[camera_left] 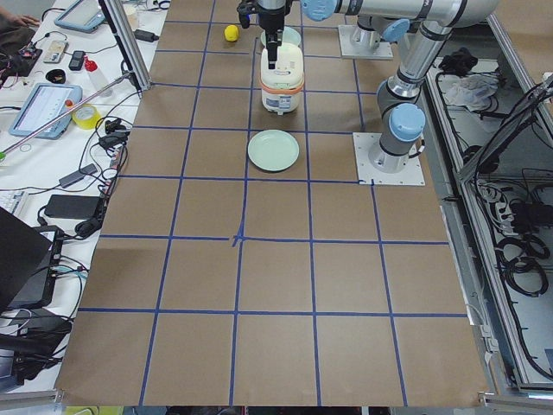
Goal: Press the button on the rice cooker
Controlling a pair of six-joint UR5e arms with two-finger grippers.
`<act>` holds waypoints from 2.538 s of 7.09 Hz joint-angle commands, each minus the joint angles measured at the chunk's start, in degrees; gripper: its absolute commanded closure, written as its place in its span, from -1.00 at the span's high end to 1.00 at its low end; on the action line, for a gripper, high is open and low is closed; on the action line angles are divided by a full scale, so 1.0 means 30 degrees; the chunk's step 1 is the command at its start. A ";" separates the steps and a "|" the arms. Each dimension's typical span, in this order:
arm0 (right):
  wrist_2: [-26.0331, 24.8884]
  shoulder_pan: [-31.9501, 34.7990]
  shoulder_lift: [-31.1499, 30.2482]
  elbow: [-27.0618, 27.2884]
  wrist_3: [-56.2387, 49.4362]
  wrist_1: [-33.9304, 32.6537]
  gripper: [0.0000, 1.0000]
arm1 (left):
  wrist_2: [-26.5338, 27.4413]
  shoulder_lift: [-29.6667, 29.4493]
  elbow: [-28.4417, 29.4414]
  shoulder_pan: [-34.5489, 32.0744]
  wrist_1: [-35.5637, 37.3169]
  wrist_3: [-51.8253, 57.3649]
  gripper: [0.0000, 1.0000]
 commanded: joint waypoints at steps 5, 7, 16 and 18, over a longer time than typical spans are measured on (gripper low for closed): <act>-0.0897 -0.4477 -0.0745 -0.1969 -0.3109 0.0693 1.00 | 0.0000 -0.0001 0.0000 0.0000 0.0000 0.0028 1.00; -0.0925 -0.5535 -0.1011 -0.2233 -0.5248 0.1274 1.00 | 0.0000 -0.0001 0.0000 0.0000 0.0000 0.0028 1.00; -0.0895 -0.9816 -0.1861 -0.3612 -1.2575 0.3476 1.00 | 0.0000 -0.0001 0.0000 0.0000 0.0000 0.0028 1.00; -0.0954 -0.9876 -0.1861 -0.3612 -1.2664 0.3622 1.00 | 0.0000 -0.0001 0.0000 0.0000 0.0000 -0.0001 1.00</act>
